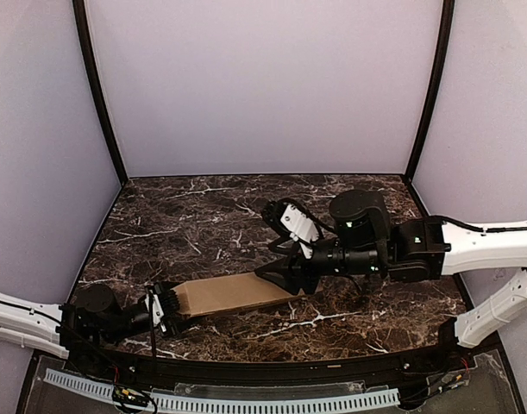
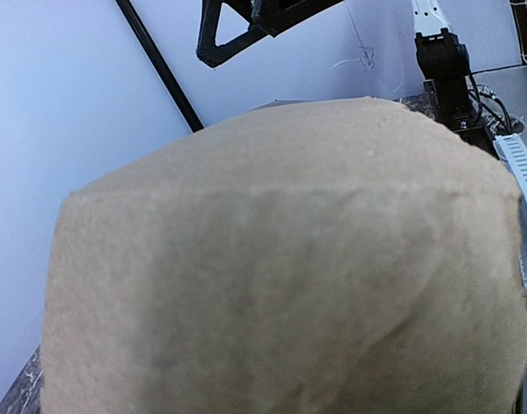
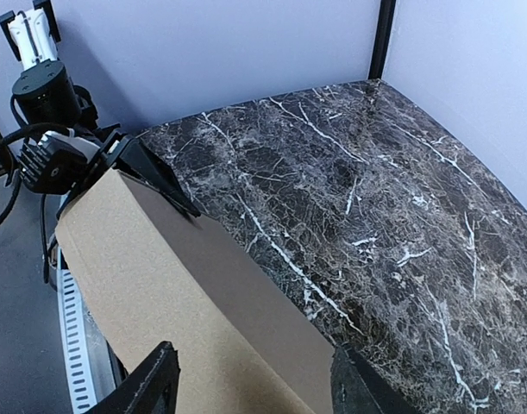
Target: Fold the paper box
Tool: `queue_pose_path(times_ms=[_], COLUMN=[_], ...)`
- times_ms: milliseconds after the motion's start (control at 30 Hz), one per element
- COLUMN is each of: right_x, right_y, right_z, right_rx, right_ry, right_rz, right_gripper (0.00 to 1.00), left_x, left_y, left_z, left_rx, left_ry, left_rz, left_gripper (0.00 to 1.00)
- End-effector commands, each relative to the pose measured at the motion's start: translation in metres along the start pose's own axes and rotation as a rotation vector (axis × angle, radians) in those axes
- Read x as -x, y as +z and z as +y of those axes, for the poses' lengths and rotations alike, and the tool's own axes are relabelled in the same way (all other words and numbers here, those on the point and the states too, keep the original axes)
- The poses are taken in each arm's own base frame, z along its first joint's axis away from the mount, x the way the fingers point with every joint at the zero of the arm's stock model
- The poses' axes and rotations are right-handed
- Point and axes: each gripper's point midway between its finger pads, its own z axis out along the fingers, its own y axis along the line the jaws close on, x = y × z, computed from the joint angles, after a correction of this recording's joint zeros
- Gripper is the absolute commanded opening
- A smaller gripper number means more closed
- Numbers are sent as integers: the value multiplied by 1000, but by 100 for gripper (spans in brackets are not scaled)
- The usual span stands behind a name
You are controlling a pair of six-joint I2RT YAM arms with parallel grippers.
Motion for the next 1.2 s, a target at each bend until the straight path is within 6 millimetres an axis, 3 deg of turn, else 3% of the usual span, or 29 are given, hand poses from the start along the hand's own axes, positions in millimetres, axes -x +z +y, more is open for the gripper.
queue_pose_path(times_ms=[0,200,333,533,767,833,867,900,933,1167], right_x=[5,-11,-26,-55,-94,-102,-106,-109,-107,-124], right_y=[7,29,39,43,45,48,49,50,53,64], right_z=[10,17,18,16,17,18,19,20,21,19], right_rx=[41,56,53,30,25,27,29,30,32,16], right_ry=[0,29,53,78,106,110,112,110,111,106], right_rz=[-32,5,36,93,174,196,205,214,202,247], right_gripper=[61,68,69,69,69,69,69,69,69,68], left_x=[-6,-14,-17,-22,-35,-38,-40,-40,-41,-45], left_y=[6,20,32,44,43,41,38,38,35,21], left_z=[4,3,4,-6,-19,-22,-23,-23,-24,-33], left_rx=[37,33,25,-49,-99,-110,-117,-117,-122,-159], left_ry=[109,187,234,268,286,279,272,266,256,164], left_rz=[21,91,161,237,300,315,328,334,345,373], left_gripper=[9,12,23,30,47,56,88,93,97,99])
